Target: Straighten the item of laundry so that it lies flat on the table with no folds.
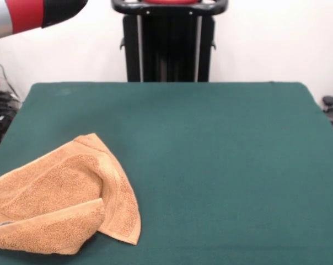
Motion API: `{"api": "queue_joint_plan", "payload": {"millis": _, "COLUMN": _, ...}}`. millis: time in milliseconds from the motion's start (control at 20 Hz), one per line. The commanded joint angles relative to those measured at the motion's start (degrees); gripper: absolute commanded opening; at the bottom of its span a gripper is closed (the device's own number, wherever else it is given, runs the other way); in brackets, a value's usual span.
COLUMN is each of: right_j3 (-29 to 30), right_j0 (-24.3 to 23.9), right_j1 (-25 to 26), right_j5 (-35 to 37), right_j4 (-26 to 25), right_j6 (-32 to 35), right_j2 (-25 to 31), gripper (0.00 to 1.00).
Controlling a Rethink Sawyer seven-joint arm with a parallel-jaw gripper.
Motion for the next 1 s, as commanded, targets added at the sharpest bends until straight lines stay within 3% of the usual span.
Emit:
{"api": "queue_joint_plan", "payload": {"millis": 50, "right_j3": -3.16, "right_j0": 5.41, "right_j1": 0.61, "right_j5": -4.36, "right_j4": -1.59, "right_j6": 24.83, "right_j2": -10.53, "gripper": 1.0}}
{"api": "queue_joint_plan", "payload": {"millis": 500, "right_j3": -1.27, "right_j0": 7.85, "right_j1": -0.9, "right_j5": -5.22, "right_j4": 1.18, "right_j6": 33.88, "right_j2": -16.5, "gripper": 1.0}}
{"api": "queue_joint_plan", "payload": {"millis": 1000, "right_j3": 4.6, "right_j0": 8.93, "right_j1": -1.24, "right_j5": -6.49, "right_j4": 13.18, "right_j6": 44.96, "right_j2": -27.42, "gripper": 1.0}}
